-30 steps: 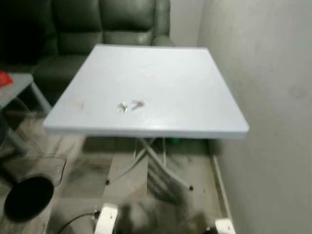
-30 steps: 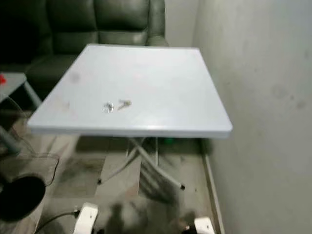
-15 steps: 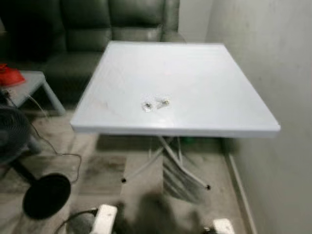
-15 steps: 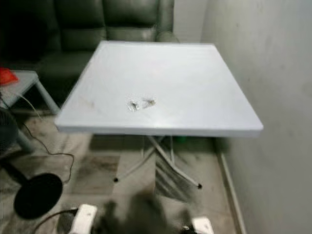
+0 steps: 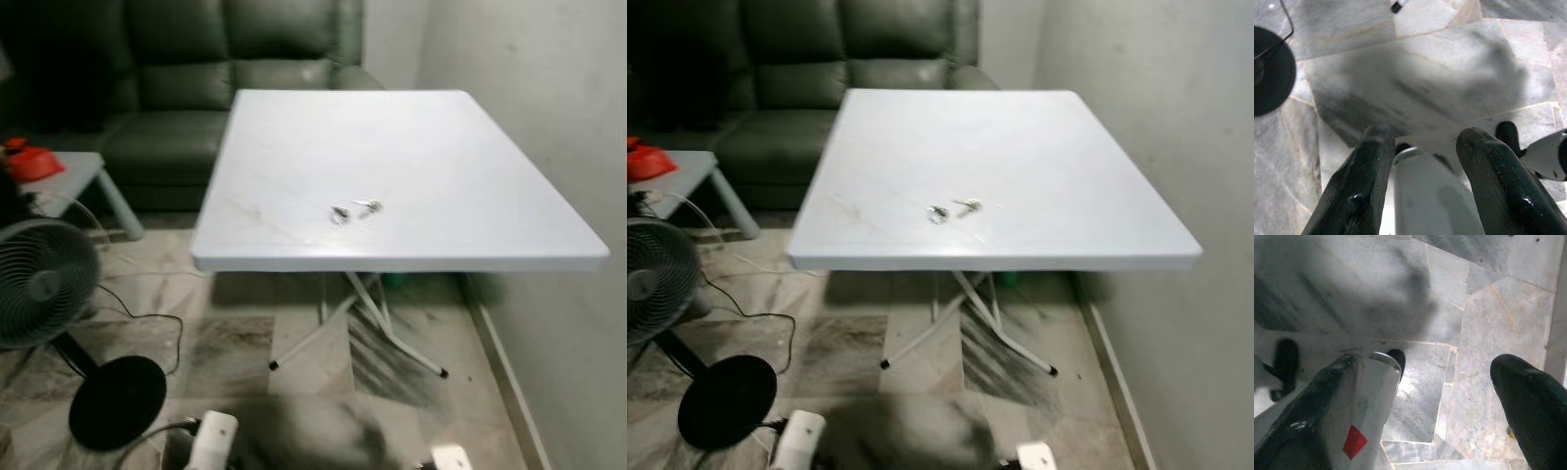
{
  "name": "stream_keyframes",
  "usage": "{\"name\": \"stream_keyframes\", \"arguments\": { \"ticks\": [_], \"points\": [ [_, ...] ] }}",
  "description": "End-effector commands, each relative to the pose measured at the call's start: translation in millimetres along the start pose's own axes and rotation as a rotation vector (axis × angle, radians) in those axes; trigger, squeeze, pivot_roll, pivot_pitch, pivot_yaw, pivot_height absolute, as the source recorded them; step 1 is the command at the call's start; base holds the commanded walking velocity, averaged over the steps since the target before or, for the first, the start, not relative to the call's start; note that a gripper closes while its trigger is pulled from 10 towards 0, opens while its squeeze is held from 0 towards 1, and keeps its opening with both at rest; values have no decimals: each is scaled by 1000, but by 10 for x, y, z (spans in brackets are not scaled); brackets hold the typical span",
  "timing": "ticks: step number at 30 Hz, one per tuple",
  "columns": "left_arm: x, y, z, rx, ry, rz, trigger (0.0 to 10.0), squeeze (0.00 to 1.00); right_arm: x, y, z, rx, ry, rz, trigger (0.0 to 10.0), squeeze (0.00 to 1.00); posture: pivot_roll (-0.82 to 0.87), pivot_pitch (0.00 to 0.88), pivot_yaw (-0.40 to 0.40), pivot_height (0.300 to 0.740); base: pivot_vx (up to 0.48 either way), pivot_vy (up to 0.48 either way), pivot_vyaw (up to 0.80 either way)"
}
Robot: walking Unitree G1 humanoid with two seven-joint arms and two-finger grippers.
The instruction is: Hang keys on a hook
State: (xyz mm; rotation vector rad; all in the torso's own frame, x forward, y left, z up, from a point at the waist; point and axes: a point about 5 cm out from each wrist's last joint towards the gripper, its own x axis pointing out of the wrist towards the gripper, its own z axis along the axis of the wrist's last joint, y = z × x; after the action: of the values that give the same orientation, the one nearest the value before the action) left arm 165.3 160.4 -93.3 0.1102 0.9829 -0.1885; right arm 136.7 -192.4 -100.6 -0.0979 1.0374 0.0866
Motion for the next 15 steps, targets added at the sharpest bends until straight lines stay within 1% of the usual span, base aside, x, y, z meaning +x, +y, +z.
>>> {"name": "stream_keyframes", "arguments": {
  "ticks": [1, 3, 7, 12, 13, 14, 15],
  "points": [
    [-28, 129, -51, 7, 16, 35, 10000, 0, 27, 110, 76, 2, -23, 31, 10000, 0, -68, 0, -28, 740, 0, 472, 0],
    [-29, 130, -52, 8, 15, 35, 10000, 0, 27, 112, 76, 3, -23, 32, 10000, 0, -67, 0, -27, 740, 0, 414, 0],
    [-30, 129, -48, 20, 8, 36, 10000, 0, 26, 114, 68, 2, -21, 34, 10000, 0, -66, 0, -27, 740, 0, 0, 0],
    [-30, 123, -33, -21, -15, 31, 10000, 0, 24, 117, 59, 4, -19, 35, 10000, 0, -68, 0, -24, 740, 0, 0, 0],
    [-23, 125, 16, -86, -45, 37, 10000, 0, 23, 117, 59, 8, -21, 36, 10000, 0, -69, 0, -24, 740, 0, 0, 0],
    [-17, 124, 66, -105, -73, 39, 10000, 0, 23, 110, 65, 9, -27, 36, 10000, 0, -69, 0, -23, 740, 0, 0, 0],
    [-13, 117, 110, -94, -97, 36, 10000, 0, 23, 99, 85, 10, -40, 35, 10000, 0, -66, 0, -23, 740, 0, 0, 0]
  ]
}}
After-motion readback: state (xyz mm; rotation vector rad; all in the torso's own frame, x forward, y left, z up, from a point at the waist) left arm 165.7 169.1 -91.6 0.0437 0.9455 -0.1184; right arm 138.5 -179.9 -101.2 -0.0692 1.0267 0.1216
